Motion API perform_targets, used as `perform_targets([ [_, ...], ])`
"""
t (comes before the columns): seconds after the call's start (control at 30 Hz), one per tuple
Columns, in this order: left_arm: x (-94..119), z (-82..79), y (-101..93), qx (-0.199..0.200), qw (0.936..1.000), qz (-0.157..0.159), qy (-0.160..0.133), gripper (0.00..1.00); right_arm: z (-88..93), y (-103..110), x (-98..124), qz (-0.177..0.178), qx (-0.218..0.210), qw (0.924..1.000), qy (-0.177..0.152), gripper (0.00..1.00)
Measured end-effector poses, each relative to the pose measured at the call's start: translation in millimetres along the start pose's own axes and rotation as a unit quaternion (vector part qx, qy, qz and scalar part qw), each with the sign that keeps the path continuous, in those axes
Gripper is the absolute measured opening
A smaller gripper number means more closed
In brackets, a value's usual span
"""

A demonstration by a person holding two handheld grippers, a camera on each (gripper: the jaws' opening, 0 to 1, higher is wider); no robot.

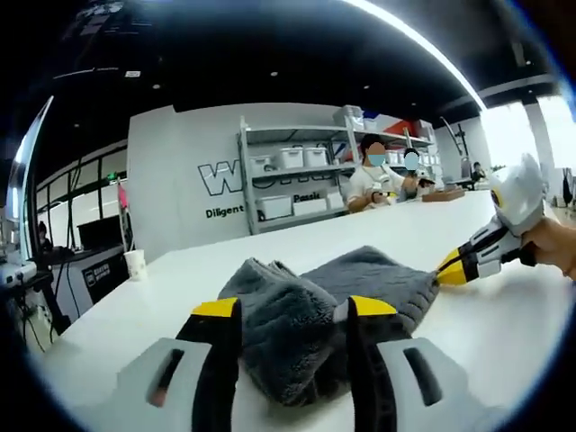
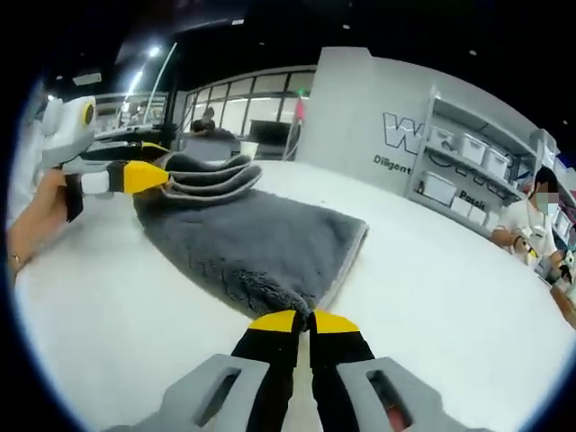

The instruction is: Open the folded towel by lifting each exposed corner and separating the folded layers until the towel lies flat within the target outline without major curled edges

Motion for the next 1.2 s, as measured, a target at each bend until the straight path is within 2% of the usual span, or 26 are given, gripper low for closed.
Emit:
perform_targets([
  [0.03, -0.1, -0.7, -2.0, -0.004, 1.0000, 0.003, -0.001, 0.30, 0.0, 0.0, 0.0, 0.000, 0.000, 1.0000, 0.000, 0.00],
  [0.17, -0.5, -2.3, -5.1, -0.016, 0.9998, 0.008, -0.005, 0.25, 0.3, 0.7, 0.9, -0.001, -0.001, 1.0000, 0.001, 0.00],
  [0.27, 2.0, -2.9, -6.1, -0.019, 0.9998, 0.008, -0.008, 0.15, 0.2, 0.6, 0.9, -0.001, -0.002, 1.0000, 0.001, 0.00],
  [0.47, 12.6, -6.8, -1.1, -0.010, 0.9997, -0.015, -0.018, 0.09, -0.4, -0.6, -0.4, -0.001, -0.003, 1.0000, 0.002, 0.00],
  [0.63, 20.9, -5.8, 12.6, 0.015, 0.9983, -0.053, -0.022, 0.08, -0.4, -0.3, -0.4, -0.001, -0.003, 1.0000, 0.002, 0.00],
  [0.7, 24.7, -2.6, 19.4, 0.025, 0.9970, -0.071, -0.015, 0.08, -0.4, -0.2, -0.1, -0.001, -0.004, 1.0000, 0.002, 0.00],
  [0.8, 31.8, 10.4, 32.0, 0.054, 0.9930, -0.105, 0.011, 0.09, -0.3, -0.1, 0.0, -0.002, -0.006, 1.0000, 0.003, 0.00],
  [0.93, 34.4, 21.1, 50.3, 0.065, 0.9868, -0.145, 0.032, 0.09, -0.1, 0.4, 0.1, -0.003, -0.008, 1.0000, 0.003, 0.00],
  [1.13, 42.7, 33.6, 61.9, 0.088, 0.9786, -0.177, 0.056, 0.09, 0.3, 1.8, 0.7, -0.006, -0.011, 0.9999, 0.004, 0.00],
  [1.2, 45.4, 40.3, 63.9, 0.084, 0.9755, -0.187, 0.080, 0.10, 0.4, 2.3, 0.9, -0.007, -0.011, 0.9999, 0.005, 0.00],
])
Point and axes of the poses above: the point that each gripper's makers call its tool centre point, and the gripper's own axes: x roughly backward along the fingers, y roughly to its left, z roughly out of its underside, the point moved 3 cm from there along x, roughly backward along the fingers, and after that the axes turned 13 degrees about -x, right-handed, at the moved point
